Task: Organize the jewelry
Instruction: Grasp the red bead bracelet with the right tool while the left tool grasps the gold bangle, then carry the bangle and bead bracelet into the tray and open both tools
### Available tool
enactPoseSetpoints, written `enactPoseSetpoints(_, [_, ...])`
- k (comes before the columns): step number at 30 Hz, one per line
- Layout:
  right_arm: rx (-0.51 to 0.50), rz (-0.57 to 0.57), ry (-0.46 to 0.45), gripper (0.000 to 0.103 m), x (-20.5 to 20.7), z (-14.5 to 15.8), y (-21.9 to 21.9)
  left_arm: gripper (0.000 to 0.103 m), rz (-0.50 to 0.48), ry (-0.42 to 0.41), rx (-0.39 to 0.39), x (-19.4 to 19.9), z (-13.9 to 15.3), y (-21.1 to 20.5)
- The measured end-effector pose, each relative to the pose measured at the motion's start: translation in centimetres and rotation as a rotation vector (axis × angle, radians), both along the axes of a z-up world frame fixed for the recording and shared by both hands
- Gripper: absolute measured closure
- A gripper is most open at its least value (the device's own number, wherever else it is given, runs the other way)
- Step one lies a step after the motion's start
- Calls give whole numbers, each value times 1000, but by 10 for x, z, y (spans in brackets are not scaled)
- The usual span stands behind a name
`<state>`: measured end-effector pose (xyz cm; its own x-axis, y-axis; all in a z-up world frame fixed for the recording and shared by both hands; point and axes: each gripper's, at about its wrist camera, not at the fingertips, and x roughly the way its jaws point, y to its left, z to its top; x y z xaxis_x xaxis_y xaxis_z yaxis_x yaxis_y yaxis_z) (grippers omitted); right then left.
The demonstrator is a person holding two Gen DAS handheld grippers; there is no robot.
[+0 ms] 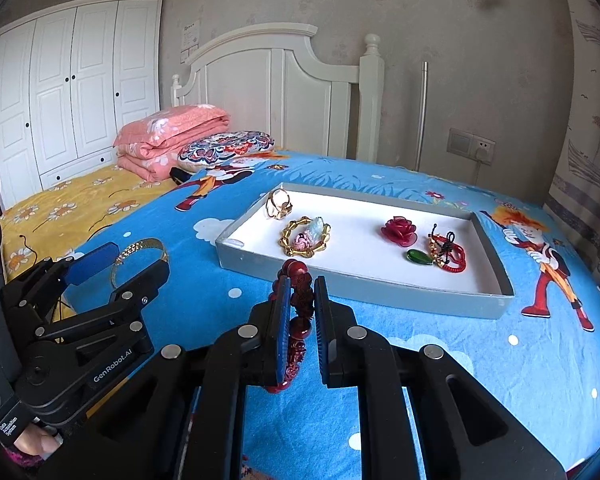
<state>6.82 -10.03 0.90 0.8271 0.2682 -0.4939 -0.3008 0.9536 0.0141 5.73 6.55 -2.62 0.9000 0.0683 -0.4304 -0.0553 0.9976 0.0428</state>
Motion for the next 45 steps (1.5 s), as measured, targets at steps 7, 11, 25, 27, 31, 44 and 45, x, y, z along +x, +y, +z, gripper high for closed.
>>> enactPoseSetpoints(7, [23,-31,-49,91,-18,21,-24,45,-70,-32,-2,-3,22,-32])
enactPoseSetpoints(11, [29,-47,-67,91,-24,27,-37,45,-99,-24,-1,1,25,-50])
enactPoseSetpoints(25, [67,-107,-26,91,-18,10,-71,45,-156,15,13,10,13,-89])
enactPoseSetpoints(27, [67,-114,-23,91,-16,9,-71,45,-159,5,16,9,14,-92])
enactPoseSetpoints(31, [64,-126,-19,91,-13,6,-72,45,-159,-14,13,5,19,-93])
enactPoseSetpoints(44, [31,-134,-53,91,32,25,-68,45,-148,-6,-16,38,37,-87])
enactPoseSetpoints(45, [32,-135,-53,91,39,28,-68,45,-148,-3,-26,46,40,-86])
